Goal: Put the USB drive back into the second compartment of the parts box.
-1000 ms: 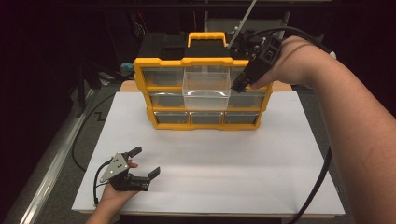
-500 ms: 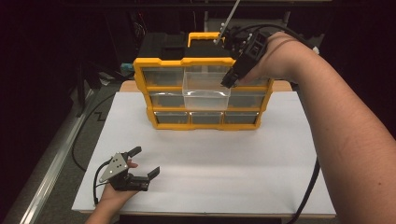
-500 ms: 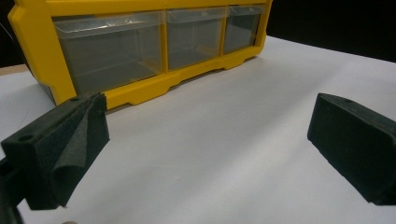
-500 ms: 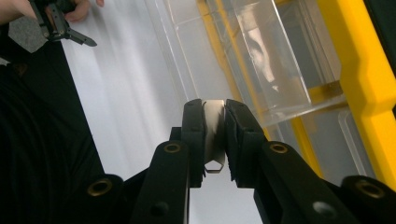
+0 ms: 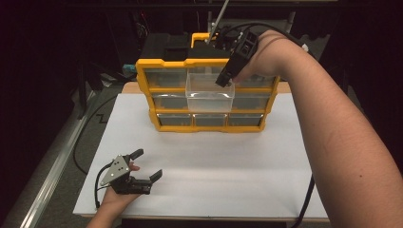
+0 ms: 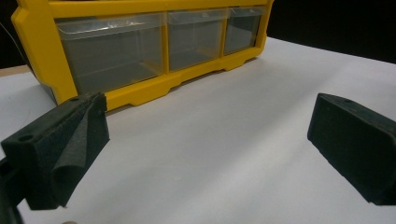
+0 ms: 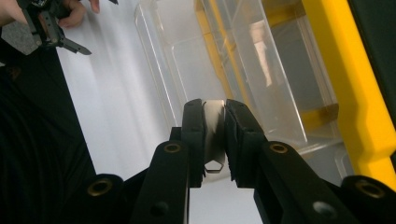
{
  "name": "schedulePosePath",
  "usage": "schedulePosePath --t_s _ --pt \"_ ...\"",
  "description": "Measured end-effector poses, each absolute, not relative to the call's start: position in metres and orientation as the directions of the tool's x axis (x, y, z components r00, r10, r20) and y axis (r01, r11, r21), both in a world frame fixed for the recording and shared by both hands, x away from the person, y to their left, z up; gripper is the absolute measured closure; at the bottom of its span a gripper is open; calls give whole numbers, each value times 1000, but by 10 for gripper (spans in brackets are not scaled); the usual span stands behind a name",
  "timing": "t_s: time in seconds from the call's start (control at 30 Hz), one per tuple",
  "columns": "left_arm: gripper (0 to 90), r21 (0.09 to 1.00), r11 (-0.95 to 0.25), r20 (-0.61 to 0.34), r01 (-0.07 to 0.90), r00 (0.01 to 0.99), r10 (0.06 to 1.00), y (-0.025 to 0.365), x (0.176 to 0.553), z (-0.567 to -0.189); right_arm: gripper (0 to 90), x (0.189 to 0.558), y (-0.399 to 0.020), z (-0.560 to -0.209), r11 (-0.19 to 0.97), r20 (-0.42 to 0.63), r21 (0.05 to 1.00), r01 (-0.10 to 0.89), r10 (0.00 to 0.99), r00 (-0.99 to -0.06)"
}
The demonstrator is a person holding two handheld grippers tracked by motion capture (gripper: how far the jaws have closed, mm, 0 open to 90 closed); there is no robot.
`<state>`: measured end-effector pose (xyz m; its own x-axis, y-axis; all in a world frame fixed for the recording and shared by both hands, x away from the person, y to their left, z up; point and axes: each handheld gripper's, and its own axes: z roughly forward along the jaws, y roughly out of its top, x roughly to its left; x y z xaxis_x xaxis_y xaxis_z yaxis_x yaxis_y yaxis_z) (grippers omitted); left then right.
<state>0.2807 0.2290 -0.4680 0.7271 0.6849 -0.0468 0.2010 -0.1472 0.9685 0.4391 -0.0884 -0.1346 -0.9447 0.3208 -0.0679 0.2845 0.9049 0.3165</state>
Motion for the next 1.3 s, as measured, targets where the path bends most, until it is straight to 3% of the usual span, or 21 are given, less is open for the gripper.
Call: schedulePosePath --t_s 1.3 --pt "3 969 -147 -45 198 728 684 229 281 -468 794 458 -68 -158 907 -72 316 277 314 -947"
